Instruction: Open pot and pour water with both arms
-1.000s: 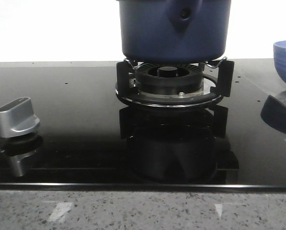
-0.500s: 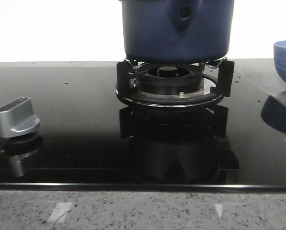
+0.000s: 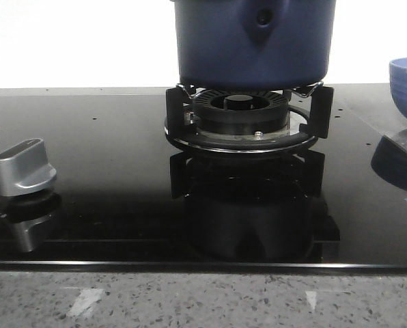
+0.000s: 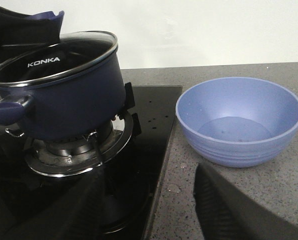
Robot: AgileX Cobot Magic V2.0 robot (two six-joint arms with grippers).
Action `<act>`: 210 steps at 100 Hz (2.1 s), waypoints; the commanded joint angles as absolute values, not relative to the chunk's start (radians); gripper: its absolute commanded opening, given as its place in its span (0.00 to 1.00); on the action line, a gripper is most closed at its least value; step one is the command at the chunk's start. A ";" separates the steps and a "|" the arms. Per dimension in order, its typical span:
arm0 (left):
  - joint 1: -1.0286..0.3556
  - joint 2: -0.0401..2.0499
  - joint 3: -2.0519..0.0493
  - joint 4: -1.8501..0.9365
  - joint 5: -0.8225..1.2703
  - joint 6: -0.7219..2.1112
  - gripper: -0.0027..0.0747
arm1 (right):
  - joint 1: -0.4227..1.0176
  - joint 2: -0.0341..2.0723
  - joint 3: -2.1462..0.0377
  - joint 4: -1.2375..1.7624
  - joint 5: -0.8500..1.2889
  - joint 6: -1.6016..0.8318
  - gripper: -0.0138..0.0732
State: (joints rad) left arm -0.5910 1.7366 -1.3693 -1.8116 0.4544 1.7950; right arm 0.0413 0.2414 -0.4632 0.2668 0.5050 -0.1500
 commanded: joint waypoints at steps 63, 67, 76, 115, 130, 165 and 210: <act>-0.581 1.653 -1.476 -1.873 0.572 1.783 0.47 | 0.045 0.259 -0.487 0.276 0.434 -0.162 0.58; -0.581 1.653 -1.481 -1.873 0.572 1.783 0.47 | 0.045 0.259 -0.487 0.276 0.434 -0.162 0.58; -0.581 1.653 -1.486 -1.873 0.572 1.783 0.47 | 0.045 0.259 -0.487 0.276 0.434 -0.162 0.58; -0.508 1.638 -1.486 -1.871 0.597 1.783 0.47 | 0.045 0.259 -0.487 0.276 0.435 -0.162 0.58; -0.448 1.619 -1.486 -1.863 0.644 1.779 0.47 | 0.045 0.259 -0.487 0.283 0.434 -0.162 0.58; -0.339 1.567 -1.486 -1.685 0.710 1.710 0.47 | 0.045 0.299 -0.532 0.387 0.378 -0.012 0.58; -0.211 1.567 -1.486 -1.618 0.822 1.628 0.47 | -0.103 0.764 -1.055 0.134 0.752 0.111 0.58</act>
